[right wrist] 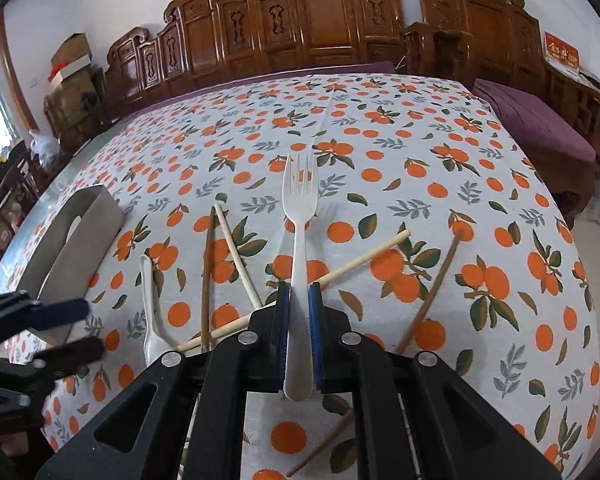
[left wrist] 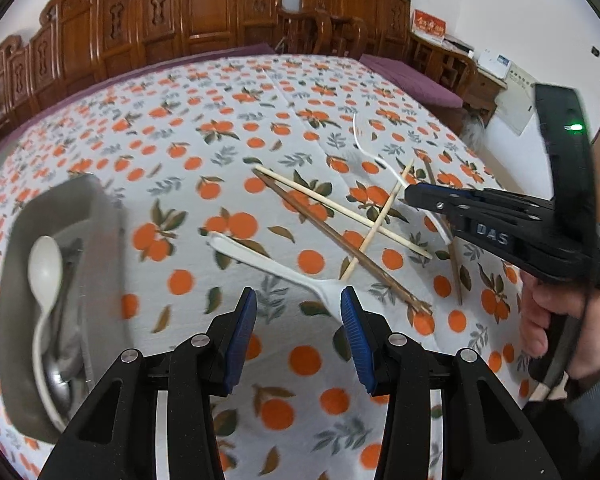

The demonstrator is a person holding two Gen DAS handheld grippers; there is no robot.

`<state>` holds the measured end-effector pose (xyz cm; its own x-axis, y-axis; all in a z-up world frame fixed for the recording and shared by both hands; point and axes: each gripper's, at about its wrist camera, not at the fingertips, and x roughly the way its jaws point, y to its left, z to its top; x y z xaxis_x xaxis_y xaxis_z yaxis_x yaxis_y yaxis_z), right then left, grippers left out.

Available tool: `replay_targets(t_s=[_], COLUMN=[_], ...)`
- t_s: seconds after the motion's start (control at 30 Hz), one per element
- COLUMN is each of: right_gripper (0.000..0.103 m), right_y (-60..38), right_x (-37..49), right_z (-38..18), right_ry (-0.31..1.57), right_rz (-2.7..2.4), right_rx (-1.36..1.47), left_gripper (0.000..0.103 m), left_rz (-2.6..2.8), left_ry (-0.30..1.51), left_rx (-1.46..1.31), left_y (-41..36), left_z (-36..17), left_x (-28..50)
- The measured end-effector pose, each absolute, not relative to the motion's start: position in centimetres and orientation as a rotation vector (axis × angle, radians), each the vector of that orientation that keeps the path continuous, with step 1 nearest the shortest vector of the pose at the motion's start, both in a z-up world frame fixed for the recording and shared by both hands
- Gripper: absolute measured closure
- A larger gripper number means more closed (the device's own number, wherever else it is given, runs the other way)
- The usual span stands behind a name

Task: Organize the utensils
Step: 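Grasp the white plastic spoon with the left gripper while the right holds the white fork, then carry the white plastic spoon into the grey tray and open the left gripper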

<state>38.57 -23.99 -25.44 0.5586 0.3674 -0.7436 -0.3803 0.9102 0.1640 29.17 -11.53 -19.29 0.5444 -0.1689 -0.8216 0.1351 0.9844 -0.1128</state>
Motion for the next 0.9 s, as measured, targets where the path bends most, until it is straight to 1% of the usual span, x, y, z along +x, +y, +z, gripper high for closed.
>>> replay_targets(t_s=[0.2,0.3,0.47,0.57,0.63,0.67,0.73,0.87,0.9], right_gripper=[0.092,0.092,0.092,0.092,0.092,0.092,0.092,0.092,0.092], right_y=[-23.9,-23.7,-23.7,-23.6,-23.6,-23.6,-23.3,-22.3,-22.1], right_x=[38.5,38.4,38.3,38.3,38.3,38.3,38.2,37.7,37.6], right_z=[-25.4,-25.3,-25.1,-25.0,-24.9,-24.8,-24.7,-24.3,-24.2], right_ry=[0.871,0.871,0.864,0.861,0.857,0.855,0.852,0.842,0.841], right_rz=[0.446,0.449,0.452,0.453,0.455,0.456,0.46,0.477,0.48], right_rx=[-0.014,-0.015,-0.009,-0.012,-0.012,-0.011,-0.013,-0.031,-0.035], left_gripper=[0.062,0.057,0.056,0.062,0.071,0.073,0.083,0.088,0.093], left_rz=[-0.138,-0.111,-0.064,-0.053,-0.055,-0.058,-0.059,-0.062,-0.062], left_ry=[1.02,1.033,1.078,1.062,1.06,1.061,1.064,1.075,1.075], left_rx=[-0.025,-0.035,-0.081,-0.031,-0.016,-0.013,-0.01,0.002,0.006], left_y=[-13.2,-13.3,-12.6,-12.8,-12.8,-12.6,-12.1,-11.3,-11.2], left_z=[-20.8,-21.4,-22.5,-22.3,-22.3,-22.2,-22.2,-22.1,-22.0], left_x=[31.1,32.0,32.6,31.8,31.5,31.2,30.8,30.3,30.2])
